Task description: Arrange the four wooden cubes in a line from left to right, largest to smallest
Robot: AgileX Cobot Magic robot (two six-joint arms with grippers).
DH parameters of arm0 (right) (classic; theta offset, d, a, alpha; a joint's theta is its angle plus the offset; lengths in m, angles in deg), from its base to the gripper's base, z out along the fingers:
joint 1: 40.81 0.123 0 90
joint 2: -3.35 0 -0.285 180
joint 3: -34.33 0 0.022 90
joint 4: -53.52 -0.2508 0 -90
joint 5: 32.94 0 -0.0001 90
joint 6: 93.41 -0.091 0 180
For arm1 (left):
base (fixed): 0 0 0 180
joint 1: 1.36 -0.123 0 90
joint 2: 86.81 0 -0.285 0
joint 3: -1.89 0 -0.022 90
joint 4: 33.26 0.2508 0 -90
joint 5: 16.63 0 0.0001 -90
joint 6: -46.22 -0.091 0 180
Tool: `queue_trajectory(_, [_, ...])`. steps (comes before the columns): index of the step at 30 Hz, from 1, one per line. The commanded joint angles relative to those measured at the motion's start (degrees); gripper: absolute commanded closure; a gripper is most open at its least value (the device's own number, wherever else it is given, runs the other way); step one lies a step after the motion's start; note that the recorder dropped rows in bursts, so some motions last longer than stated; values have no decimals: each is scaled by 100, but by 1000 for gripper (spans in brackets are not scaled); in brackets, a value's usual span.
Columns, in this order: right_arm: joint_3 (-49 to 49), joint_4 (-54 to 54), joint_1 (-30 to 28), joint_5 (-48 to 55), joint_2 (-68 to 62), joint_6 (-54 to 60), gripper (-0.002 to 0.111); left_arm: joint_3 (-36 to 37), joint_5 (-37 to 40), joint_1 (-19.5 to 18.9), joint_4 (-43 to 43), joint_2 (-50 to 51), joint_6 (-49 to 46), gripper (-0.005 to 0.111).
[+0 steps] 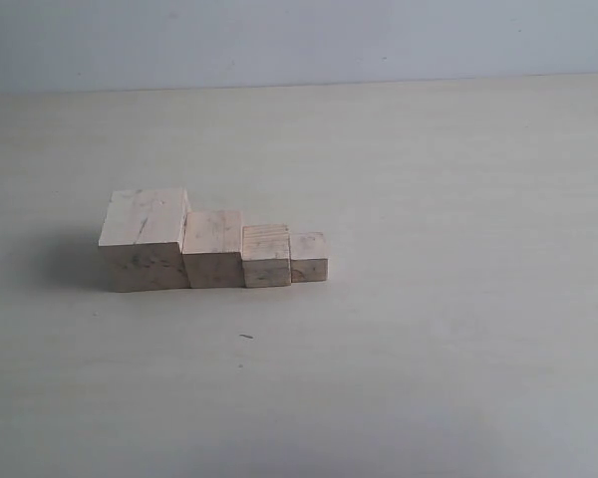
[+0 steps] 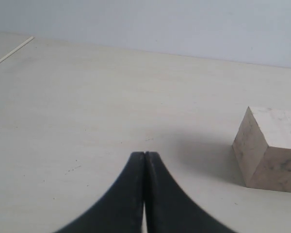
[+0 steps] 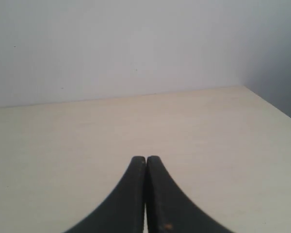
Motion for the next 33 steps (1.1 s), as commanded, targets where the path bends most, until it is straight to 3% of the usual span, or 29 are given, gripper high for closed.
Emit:
queue_trajectory(1, [22,-38,-42,283,121,13,108,17,-67,33,-3,-37,26,107])
queue_trajectory(33, [22,-183,-42,757,121,-193,108,17,-67,33,-3,-37,26,107])
